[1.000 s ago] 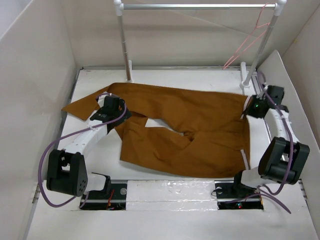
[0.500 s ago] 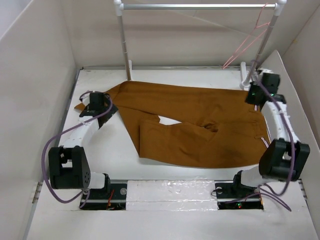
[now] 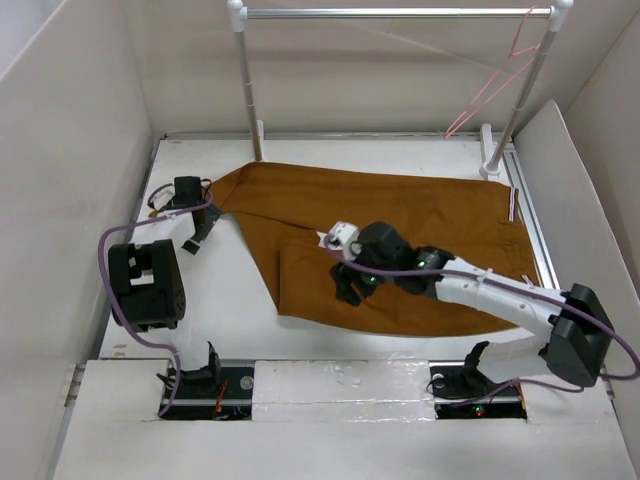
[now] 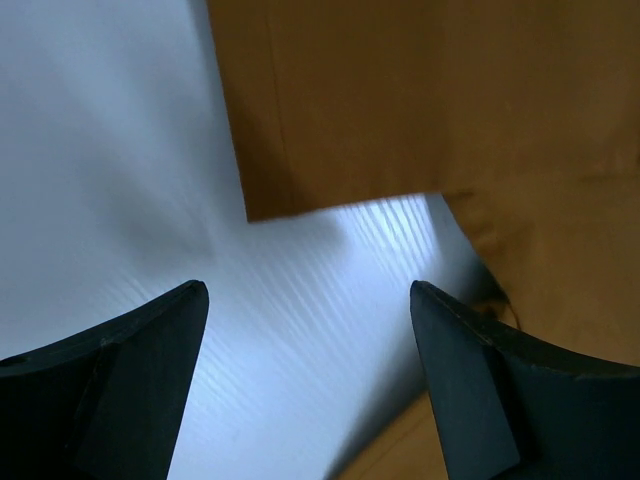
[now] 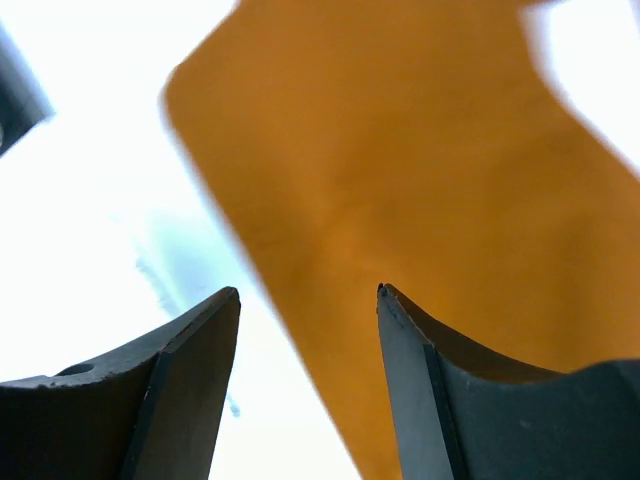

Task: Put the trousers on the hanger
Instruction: Flatten out the trousers at the center of the board.

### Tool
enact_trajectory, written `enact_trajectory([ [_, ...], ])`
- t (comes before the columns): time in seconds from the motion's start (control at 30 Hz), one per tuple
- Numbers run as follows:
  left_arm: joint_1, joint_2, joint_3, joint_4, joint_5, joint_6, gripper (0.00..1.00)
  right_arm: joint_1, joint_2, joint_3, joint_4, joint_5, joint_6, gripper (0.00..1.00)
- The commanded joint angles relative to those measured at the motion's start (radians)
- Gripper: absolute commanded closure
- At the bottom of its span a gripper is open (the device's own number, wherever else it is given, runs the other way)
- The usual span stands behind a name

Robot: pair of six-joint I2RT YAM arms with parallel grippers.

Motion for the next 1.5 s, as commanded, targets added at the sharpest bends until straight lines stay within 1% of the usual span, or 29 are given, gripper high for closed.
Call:
enact_trajectory([
  [0.0, 0.025, 0.034, 0.075, -0.088, -0.151, -0.085, 0.23, 0.124, 0.056, 0.052, 0.011, 0.075, 0.027, 0.37],
  [0.07, 0.053, 0.041, 0.058, -0.066, -0.180, -0.095, 0.23, 0.153, 0.091, 0.066, 0.040, 0.058, 0.031, 0.38],
  [0.13, 0.085, 0.058, 0.039, -0.045, -0.146, -0.116, 0.23, 0.192, 0.103, 0.067, 0.057, 0.070, 0.050, 0.38],
  [0.17, 0.112, 0.070, 0.037, -0.036, -0.113, -0.125, 0.24, 0.192, 0.111, 0.069, 0.065, 0.069, 0.051, 0.38],
  [0.27, 0.113, 0.129, 0.067, -0.035, -0.100, -0.127, 0.26, 0.203, 0.136, 0.069, 0.063, 0.072, 0.064, 0.39],
  [0.33, 0.113, 0.170, 0.093, -0.014, -0.073, -0.103, 0.33, 0.203, 0.136, 0.063, 0.065, 0.069, 0.068, 0.39],
  [0.37, 0.113, 0.181, 0.104, -0.029, -0.062, -0.096, 0.38, 0.203, 0.134, 0.063, 0.057, 0.073, 0.070, 0.40],
  [0.5, 0.113, 0.181, 0.095, 0.007, -0.028, -0.083, 0.39, 0.203, 0.145, 0.081, 0.036, 0.113, 0.050, 0.40],
  [0.6, 0.113, 0.181, 0.092, 0.023, -0.004, -0.057, 0.39, 0.203, 0.181, 0.115, 0.020, 0.121, 0.039, 0.40],
  [0.63, 0.113, 0.189, 0.100, 0.021, 0.003, -0.052, 0.47, 0.203, 0.188, 0.124, 0.020, 0.122, 0.038, 0.40],
  [0.67, 0.113, 0.190, 0.098, 0.040, 0.024, -0.043, 0.69, 0.203, 0.197, 0.127, 0.025, 0.125, 0.039, 0.40],
  [0.7, 0.113, 0.190, 0.100, 0.044, 0.033, -0.034, 0.81, 0.203, 0.201, 0.133, 0.025, 0.134, 0.038, 0.40],
  [0.73, 0.113, 0.190, 0.103, 0.041, 0.042, -0.030, 0.98, 0.203, 0.205, 0.142, 0.020, 0.141, 0.036, 0.40],
  [0.77, 0.113, 0.187, 0.107, 0.032, 0.061, -0.029, 1.00, 0.203, 0.211, 0.156, 0.014, 0.147, 0.035, 0.40],
  [0.83, 0.113, 0.146, 0.115, 0.015, 0.076, -0.006, 1.00, 0.203, 0.220, 0.169, 0.004, 0.170, 0.019, 0.40],
  [0.87, 0.113, 0.087, 0.103, 0.020, 0.087, 0.012, 1.00, 0.203, 0.228, 0.178, -0.007, 0.184, 0.010, 0.40],
  [0.9, 0.113, 0.086, 0.103, 0.020, 0.087, 0.013, 1.00, 0.203, 0.231, 0.179, -0.007, 0.184, 0.007, 0.40],
  [0.93, 0.113, 0.004, 0.085, 0.020, 0.104, 0.031, 1.00, 0.203, 0.234, 0.182, -0.009, 0.184, 0.002, 0.40],
  [0.97, 0.104, -0.041, 0.077, 0.021, 0.110, 0.039, 1.00, 0.203, 0.237, 0.184, -0.015, 0.211, 0.001, 0.41],
  [1.03, 0.103, -0.183, 0.061, 0.008, 0.128, 0.046, 1.00, 0.193, 0.234, 0.179, -0.012, 0.207, -0.011, 0.41],
  [1.1, 0.093, -0.294, 0.061, -0.005, 0.142, 0.045, 1.00, 0.183, 0.223, 0.172, -0.006, 0.198, -0.031, 0.41],
  [1.17, 0.093, -0.337, 0.074, -0.014, 0.160, 0.034, 1.00, 0.158, 0.215, 0.173, -0.006, 0.150, -0.034, 0.41],
  [1.2, 0.105, -0.345, 0.101, -0.011, 0.168, 0.030, 1.00, 0.149, 0.211, 0.175, -0.004, 0.144, -0.077, 0.41],
  [1.23, 0.117, -0.313, 0.148, -0.005, 0.176, 0.026, 1.00, 0.122, 0.209, 0.182, -0.018, 0.124, -0.103, 0.41],
  [1.27, 0.117, -0.313, 0.149, -0.005, 0.176, 0.026, 1.00, 0.121, 0.209, 0.182, -0.018, 0.124, -0.103, 0.41],
  [1.3, 0.117, -0.245, 0.232, -0.008, 0.158, 0.028, 1.00, 0.121, 0.209, 0.195, -0.026, 0.124, -0.110, 0.41],
  [1.37, 0.117, -0.157, 0.323, 0.017, 0.127, 0.034, 1.00, 0.095, 0.205, 0.210, -0.049, 0.118, -0.125, 0.41],
  [1.4, 0.117, -0.049, 0.430, 0.032, 0.121, 0.037, 1.00, 0.083, 0.202, 0.219, -0.061, 0.116, -0.123, 0.41],
  [1.47, 0.117, 0.082, 0.573, 0.021, 0.098, 0.043, 1.00, 0.083, 0.189, 0.245, -0.090, 0.112, -0.123, 0.41],
])
